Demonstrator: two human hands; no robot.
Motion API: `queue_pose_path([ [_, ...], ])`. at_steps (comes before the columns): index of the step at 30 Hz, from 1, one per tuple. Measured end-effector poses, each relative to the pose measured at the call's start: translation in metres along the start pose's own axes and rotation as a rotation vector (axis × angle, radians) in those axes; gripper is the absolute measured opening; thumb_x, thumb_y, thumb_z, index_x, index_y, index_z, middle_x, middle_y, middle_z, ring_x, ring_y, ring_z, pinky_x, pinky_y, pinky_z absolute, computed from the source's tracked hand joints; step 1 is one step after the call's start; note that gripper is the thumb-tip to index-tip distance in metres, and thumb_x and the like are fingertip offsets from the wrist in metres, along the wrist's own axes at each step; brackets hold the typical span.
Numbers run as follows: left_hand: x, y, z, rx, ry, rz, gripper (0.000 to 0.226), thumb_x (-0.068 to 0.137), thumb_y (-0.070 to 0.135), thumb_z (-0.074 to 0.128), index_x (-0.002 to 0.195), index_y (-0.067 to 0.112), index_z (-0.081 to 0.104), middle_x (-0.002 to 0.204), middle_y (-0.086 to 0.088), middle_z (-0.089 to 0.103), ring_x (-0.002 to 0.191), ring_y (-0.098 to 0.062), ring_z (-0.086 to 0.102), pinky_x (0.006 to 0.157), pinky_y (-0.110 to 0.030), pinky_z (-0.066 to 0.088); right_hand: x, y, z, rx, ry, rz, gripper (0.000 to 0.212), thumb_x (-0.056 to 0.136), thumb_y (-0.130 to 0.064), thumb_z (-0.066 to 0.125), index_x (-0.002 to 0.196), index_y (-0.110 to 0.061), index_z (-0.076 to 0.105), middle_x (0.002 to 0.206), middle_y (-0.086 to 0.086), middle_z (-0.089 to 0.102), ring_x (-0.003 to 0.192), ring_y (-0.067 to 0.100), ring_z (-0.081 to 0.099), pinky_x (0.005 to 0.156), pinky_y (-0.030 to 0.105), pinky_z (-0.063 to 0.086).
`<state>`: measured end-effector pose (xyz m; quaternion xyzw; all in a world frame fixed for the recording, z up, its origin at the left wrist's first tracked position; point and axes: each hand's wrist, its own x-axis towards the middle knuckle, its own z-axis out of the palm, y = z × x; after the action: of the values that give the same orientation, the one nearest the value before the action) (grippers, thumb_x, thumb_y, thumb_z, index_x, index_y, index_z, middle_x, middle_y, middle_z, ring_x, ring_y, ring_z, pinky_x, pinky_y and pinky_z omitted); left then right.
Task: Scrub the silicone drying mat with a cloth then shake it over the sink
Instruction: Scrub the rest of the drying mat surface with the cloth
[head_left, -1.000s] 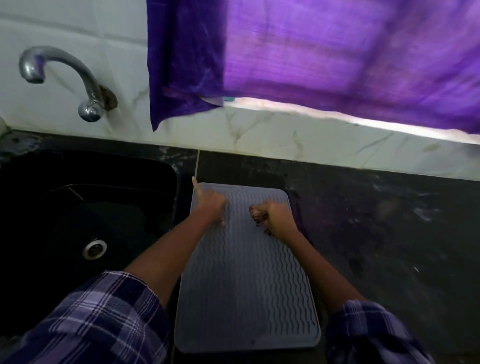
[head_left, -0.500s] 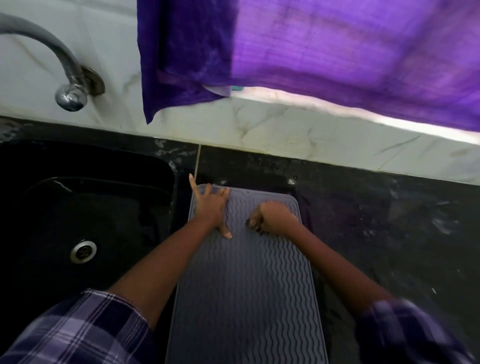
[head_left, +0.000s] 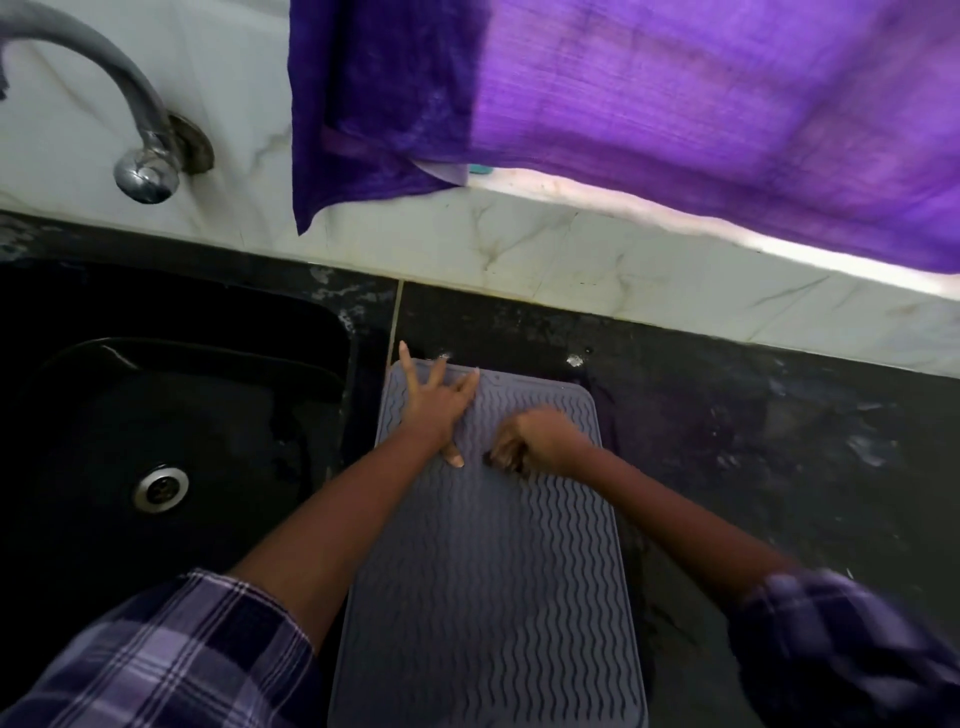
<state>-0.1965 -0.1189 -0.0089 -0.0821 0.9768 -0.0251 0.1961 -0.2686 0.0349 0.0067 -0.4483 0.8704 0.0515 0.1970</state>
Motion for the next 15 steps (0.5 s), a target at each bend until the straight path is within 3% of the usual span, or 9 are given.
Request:
queue_pose_path([
  [3,0.005,0.001,-0.001,0.033,-0.068,0.039,0.121,0.068,0.068,0.068,0.155,0.025,-0.004,0.164,0.004,0.006,0.15,-0.034,-0.009,0.103,-0.079,-0.009,0.031,0.015,-0.012,-0.013,0.249,0.263,0.027,0.09,-0.015,0.054,0.116,-0.013,0.061,0.121,0.011,0.06,0.112,0.029,0.053,0.098,0.037,0.039],
  [5,0.007,0.002,-0.004,0.075,-0.097,0.017,0.12,0.065,0.073,0.067,0.156,0.026,0.004,0.163,0.003,0.009,0.15,-0.033,-0.006,0.103,-0.079,-0.009,0.043,0.011,-0.004,0.005,0.307,0.382,0.03,0.093,-0.01,0.046,0.121,-0.009,0.057,0.125,0.013,0.058,0.116,0.03,0.049,0.099,0.037,0.034],
  [9,0.008,0.003,-0.01,0.143,-0.087,0.012,0.12,0.06,0.077,0.067,0.155,0.025,0.015,0.161,-0.001,0.021,0.151,-0.031,0.001,0.103,-0.078,-0.01,-0.002,-0.006,0.038,0.049,0.308,0.274,0.031,0.091,-0.015,0.05,0.119,-0.017,0.062,0.131,0.005,0.056,0.123,0.025,0.045,0.105,0.036,0.03],
  [11,0.008,0.001,-0.012,0.146,-0.075,0.024,0.119,0.06,0.077,0.066,0.154,0.024,0.017,0.16,-0.003,0.023,0.151,-0.032,0.001,0.103,-0.079,-0.01,-0.05,-0.013,0.056,0.088,0.237,0.155,0.033,0.086,-0.012,0.059,0.117,-0.021,0.064,0.129,0.004,0.056,0.12,0.027,0.045,0.098,0.036,0.031],
  [13,0.005,0.0,-0.013,0.146,-0.077,0.021,0.119,0.061,0.077,0.066,0.154,0.023,0.017,0.16,-0.004,0.024,0.15,-0.033,0.001,0.103,-0.078,-0.009,-0.066,-0.007,0.045,0.118,0.095,0.063,0.032,0.085,-0.01,0.059,0.114,-0.023,0.065,0.123,0.003,0.06,0.115,0.024,0.053,0.096,0.036,0.038],
  [15,0.002,0.002,-0.013,0.143,-0.071,0.007,0.116,0.063,0.075,0.066,0.154,0.023,0.018,0.161,-0.004,0.022,0.151,-0.032,0.001,0.105,-0.077,-0.008,-0.046,-0.005,0.013,0.19,0.051,0.108,0.012,0.089,-0.017,0.058,0.096,-0.023,0.066,0.106,0.002,0.067,0.102,0.019,0.063,0.093,0.037,0.051],
])
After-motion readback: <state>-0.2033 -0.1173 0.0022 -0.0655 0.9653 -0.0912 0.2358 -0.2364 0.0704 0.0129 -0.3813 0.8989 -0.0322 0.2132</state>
